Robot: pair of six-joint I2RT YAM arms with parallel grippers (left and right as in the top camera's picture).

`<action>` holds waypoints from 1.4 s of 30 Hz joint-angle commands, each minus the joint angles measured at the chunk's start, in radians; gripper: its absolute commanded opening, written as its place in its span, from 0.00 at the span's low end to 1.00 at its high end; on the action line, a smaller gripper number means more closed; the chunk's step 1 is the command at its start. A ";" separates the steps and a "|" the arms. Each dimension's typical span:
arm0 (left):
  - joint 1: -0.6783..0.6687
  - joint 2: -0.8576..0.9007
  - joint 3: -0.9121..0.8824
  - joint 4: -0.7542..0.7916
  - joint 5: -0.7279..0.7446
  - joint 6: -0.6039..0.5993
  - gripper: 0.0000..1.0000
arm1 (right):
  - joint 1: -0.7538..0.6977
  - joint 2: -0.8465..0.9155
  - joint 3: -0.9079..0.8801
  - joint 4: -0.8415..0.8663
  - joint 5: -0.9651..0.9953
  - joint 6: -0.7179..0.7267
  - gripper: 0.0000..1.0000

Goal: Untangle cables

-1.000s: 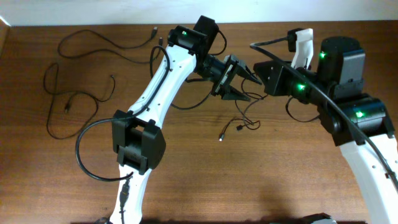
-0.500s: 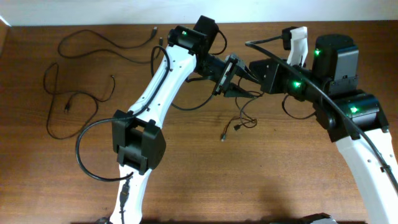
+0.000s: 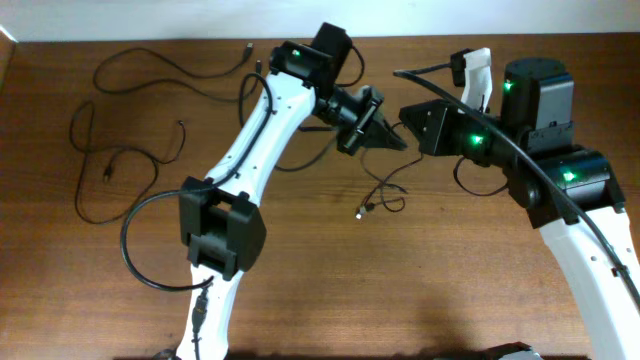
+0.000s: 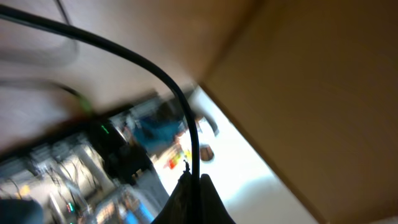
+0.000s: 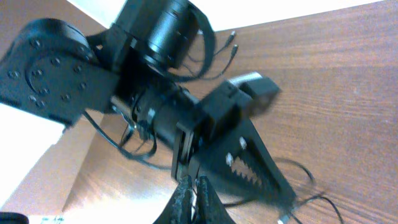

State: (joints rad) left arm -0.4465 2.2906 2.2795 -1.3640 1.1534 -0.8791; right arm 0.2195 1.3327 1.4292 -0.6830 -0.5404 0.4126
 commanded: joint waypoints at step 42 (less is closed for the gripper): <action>0.194 -0.520 0.007 -0.115 -1.266 0.465 0.00 | 0.010 0.071 0.011 -0.422 0.343 -0.005 0.13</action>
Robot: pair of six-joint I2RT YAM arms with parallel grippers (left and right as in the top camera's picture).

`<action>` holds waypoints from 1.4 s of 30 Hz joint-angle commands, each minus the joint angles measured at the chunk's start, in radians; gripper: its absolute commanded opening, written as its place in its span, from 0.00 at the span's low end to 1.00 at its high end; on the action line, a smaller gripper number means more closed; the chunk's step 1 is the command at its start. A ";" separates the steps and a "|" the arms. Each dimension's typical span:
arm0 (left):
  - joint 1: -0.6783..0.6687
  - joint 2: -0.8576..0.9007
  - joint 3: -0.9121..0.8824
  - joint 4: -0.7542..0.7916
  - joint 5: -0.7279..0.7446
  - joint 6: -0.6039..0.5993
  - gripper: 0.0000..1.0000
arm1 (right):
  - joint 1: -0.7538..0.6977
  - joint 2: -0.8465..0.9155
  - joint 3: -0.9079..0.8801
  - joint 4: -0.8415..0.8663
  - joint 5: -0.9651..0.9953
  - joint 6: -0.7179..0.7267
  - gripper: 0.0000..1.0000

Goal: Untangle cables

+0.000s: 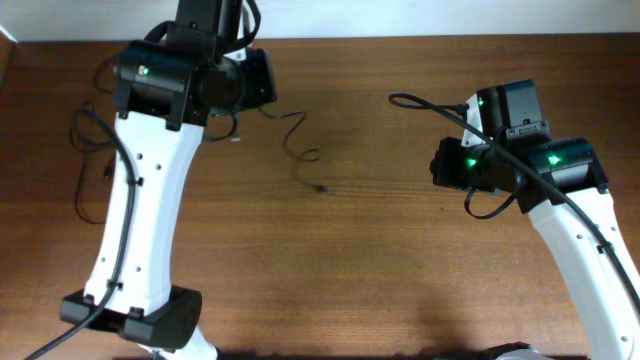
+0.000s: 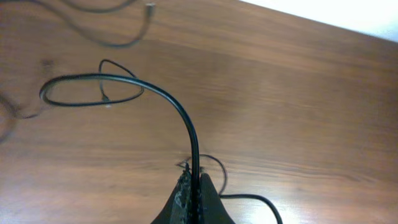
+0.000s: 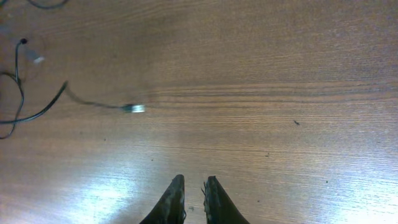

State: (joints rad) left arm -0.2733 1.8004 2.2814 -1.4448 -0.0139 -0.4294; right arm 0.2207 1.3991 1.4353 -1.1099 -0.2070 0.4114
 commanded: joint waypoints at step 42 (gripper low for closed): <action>0.883 -0.027 -0.645 0.225 0.222 0.410 0.00 | 0.008 0.018 -0.009 0.024 0.010 -0.041 0.13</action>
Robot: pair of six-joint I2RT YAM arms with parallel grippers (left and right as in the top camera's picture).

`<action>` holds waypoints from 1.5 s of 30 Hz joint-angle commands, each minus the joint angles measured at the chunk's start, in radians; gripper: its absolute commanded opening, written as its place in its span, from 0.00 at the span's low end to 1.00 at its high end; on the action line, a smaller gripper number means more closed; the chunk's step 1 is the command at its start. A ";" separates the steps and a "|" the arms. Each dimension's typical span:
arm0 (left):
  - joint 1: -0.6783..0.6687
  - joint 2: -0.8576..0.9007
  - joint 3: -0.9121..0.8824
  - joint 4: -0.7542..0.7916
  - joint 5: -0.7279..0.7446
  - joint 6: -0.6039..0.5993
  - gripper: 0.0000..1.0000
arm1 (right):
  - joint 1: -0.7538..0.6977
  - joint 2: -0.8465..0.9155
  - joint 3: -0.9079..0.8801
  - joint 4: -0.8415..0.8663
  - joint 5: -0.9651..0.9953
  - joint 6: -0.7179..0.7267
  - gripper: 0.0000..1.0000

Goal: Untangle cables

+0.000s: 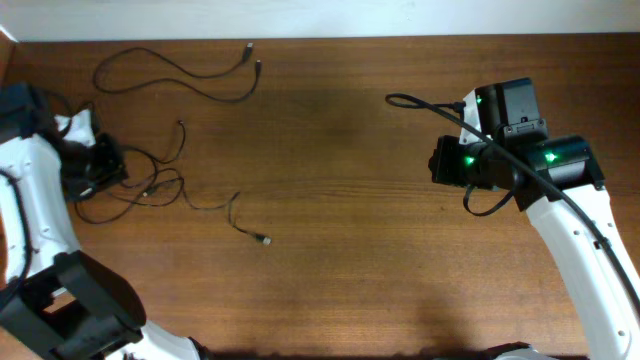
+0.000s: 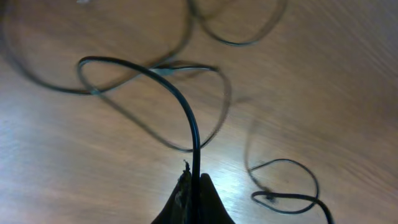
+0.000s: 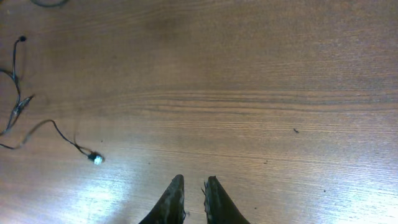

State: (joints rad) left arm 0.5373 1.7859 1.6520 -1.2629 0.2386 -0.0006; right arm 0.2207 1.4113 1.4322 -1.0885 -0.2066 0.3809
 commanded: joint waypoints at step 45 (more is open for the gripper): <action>0.109 0.160 -0.032 0.335 -0.384 -0.349 0.91 | 0.008 0.054 -0.009 0.003 -0.002 -0.006 0.14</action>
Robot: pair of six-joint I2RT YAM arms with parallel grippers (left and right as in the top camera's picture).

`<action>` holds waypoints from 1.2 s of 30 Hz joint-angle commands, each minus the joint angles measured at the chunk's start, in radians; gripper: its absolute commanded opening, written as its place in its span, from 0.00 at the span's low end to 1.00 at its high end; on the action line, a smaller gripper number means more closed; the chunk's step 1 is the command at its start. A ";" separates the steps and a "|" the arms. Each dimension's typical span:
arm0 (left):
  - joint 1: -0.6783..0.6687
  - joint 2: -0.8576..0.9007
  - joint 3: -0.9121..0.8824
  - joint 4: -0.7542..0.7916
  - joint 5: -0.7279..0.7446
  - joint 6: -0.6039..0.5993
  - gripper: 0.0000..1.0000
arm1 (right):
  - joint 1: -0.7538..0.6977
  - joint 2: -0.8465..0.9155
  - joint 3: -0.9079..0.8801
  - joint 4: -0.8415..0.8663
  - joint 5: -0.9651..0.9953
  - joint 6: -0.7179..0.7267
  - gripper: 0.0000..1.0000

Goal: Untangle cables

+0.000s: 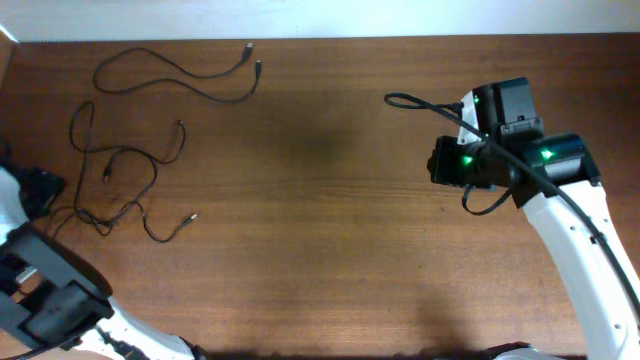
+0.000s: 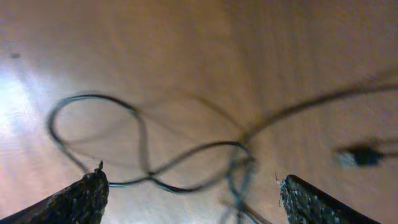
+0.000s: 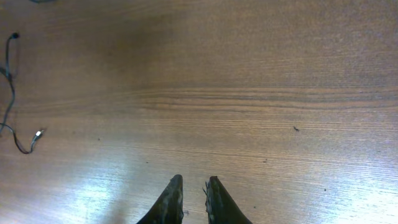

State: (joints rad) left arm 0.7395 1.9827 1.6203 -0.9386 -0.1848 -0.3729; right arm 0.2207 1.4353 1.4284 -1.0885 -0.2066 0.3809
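Note:
Two thin black cables lie on the left of the brown table. One (image 1: 190,72) curves along the back. The other (image 1: 122,151) sprawls in loose loops nearer the left edge, its plug end (image 1: 193,215) pointing right. My left gripper (image 1: 40,188) is at the far left edge. In the left wrist view it (image 2: 193,186) stands wide open just above blurred loops of that cable (image 2: 143,146), gripping nothing. My right gripper (image 3: 193,186) hovers over bare wood on the right, fingers slightly apart and empty. Its view catches the cable's plug (image 3: 39,132) far left.
The table's left edge (image 1: 8,60) runs right beside my left arm. My right arm (image 1: 560,200) and its own black supply cable (image 1: 430,105) take up the right side. A small plug (image 2: 364,154) shows at the right of the left wrist view.
My left gripper was shut on the cable near the left edge; now it is wide open and further left. The cable lies loose, its plug end drawn leftward. The right arm has not moved.
Both grippers were first shut on the cable close together at the back middle. Then the right stood empty and slightly open on the right while the left held the cable at the back left. Then the left held it by the left edge, and now has let go.

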 commanded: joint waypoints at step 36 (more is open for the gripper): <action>-0.101 0.211 -0.004 -0.103 -0.028 -0.113 0.15 | 0.008 0.049 -0.005 0.006 -0.021 -0.007 0.13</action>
State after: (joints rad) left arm 0.6338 2.1838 1.6199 -1.0397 -0.1989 -0.4835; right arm 0.2211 1.4830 1.4284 -1.0851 -0.2188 0.3813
